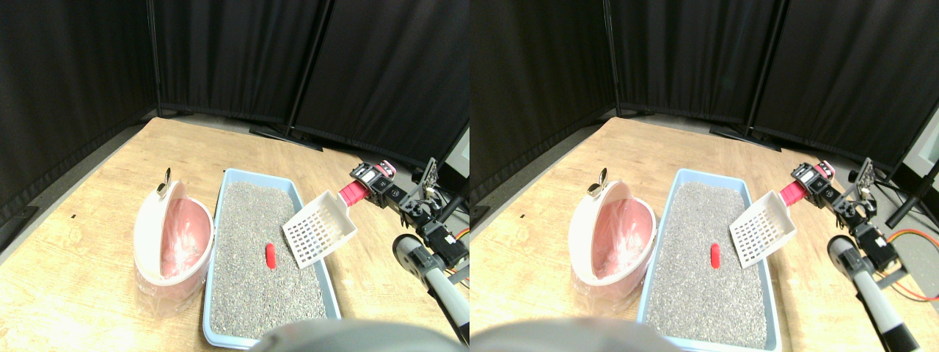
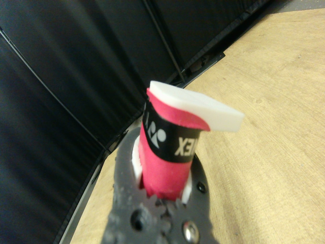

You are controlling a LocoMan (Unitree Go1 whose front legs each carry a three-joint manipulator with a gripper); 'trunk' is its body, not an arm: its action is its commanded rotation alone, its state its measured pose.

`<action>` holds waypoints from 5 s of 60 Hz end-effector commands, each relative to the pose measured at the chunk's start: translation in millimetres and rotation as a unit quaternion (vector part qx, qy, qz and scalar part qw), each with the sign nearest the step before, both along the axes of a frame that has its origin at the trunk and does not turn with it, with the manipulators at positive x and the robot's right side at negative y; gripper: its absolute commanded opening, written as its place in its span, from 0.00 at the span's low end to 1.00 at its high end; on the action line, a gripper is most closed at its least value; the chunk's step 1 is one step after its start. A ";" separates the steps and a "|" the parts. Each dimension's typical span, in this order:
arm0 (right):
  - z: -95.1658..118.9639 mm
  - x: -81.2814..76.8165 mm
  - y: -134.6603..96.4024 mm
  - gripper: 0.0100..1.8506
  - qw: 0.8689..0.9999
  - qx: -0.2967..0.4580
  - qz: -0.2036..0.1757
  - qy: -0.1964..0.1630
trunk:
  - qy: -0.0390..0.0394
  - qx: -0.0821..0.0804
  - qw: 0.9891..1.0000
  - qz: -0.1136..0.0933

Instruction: Scoop (unimanual)

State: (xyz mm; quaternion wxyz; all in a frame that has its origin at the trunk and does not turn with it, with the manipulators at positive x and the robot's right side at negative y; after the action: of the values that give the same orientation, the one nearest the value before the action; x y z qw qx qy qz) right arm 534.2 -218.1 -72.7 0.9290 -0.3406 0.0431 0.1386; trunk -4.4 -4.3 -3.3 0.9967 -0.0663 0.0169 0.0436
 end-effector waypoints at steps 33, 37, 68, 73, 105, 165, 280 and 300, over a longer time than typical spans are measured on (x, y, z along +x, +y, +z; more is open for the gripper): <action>-9.8 7.3 18.3 0.02 0.998 -0.058 0.031 0.001 | 0.021 -0.020 0.999 0.015; -11.9 7.0 18.0 0.02 0.998 -0.059 0.024 0.008 | 0.020 -0.019 0.999 0.016; -36.0 0.9 38.3 0.02 0.997 -0.056 0.014 0.044 | 0.023 -0.021 0.999 0.024; -46.1 -4.6 53.2 0.02 0.996 -0.057 0.023 0.064 | 0.026 -0.023 0.999 0.024; -140.4 -44.3 91.5 0.02 0.984 0.043 0.083 0.154 | 0.041 -0.042 0.998 0.039; -98.7 -3.7 29.5 0.02 0.894 0.440 -0.058 0.056 | 0.027 -0.027 0.999 0.020; -41.4 -8.8 61.2 0.02 0.737 0.671 -0.037 0.077 | 0.005 -0.035 0.999 0.034; -28.6 -15.5 66.2 0.02 0.805 0.591 -0.003 0.051 | 0.004 -0.041 0.998 0.042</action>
State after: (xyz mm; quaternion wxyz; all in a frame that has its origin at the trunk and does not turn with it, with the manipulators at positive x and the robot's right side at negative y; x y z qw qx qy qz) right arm 522.4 -155.4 -114.2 0.9424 0.3021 0.0321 0.1400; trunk 2.0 -0.5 -4.1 0.9911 -0.1049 0.0267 0.0775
